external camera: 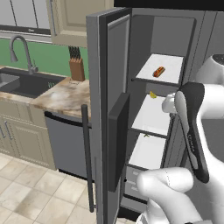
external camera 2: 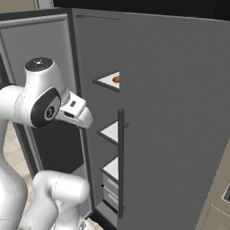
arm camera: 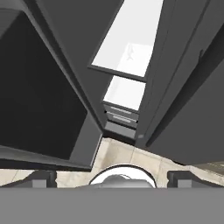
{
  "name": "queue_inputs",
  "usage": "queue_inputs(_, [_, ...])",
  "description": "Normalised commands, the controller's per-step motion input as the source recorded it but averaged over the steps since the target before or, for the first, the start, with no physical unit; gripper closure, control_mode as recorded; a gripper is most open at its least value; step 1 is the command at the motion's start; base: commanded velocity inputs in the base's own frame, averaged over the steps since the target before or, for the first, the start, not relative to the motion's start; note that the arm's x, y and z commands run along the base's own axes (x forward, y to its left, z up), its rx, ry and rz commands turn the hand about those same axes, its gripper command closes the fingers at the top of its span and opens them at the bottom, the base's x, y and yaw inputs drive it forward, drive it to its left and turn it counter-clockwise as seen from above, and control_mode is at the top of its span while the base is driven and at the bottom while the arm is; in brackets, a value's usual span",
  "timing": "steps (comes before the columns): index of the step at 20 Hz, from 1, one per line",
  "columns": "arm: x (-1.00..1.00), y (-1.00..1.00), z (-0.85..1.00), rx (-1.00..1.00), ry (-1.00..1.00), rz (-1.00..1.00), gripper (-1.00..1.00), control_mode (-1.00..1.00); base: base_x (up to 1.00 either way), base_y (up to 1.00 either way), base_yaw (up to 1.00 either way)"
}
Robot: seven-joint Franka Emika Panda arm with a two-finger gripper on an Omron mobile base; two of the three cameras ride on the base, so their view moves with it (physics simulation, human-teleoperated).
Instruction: Store the hot dog in the freezer for long-term storage. Close the freezer door after placing the cooked food.
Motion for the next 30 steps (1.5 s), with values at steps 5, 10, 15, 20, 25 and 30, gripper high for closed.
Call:
queue_inputs(5, [-0.62, 0.17, -0.08, -0.13, 0.19, 0.05, -1.0, -1.0, 0.0, 0.0, 0.0])
queue_inputs(10, [-0.42, 0.02, -0.58, -0.02, 0.16, 0.0, -1.0, -1.0, 0.0, 0.0, 0.0])
queue_inputs(15, [-0.16, 0.0, -0.51, 0.03, 0.1, 0.0, -1.0, -1.0, 0.0, 0.0, 0.0])
queue_inputs(20, [-0.06, 0.06, -0.41, 0.0, 0.11, 0.0, -1.0, -1.0, 0.0, 0.0, 0.0])
queue_inputs(25, [0.0, 0.11, -0.23, 0.0, 0.11, 0.0, -1.0, -1.0, 0.0, 0.0, 0.0])
queue_inputs(30, [-0.06, 0.09, -0.06, 0.0, 0.05, 0.02, -1.0, -1.0, 0.0, 0.0, 0.0])
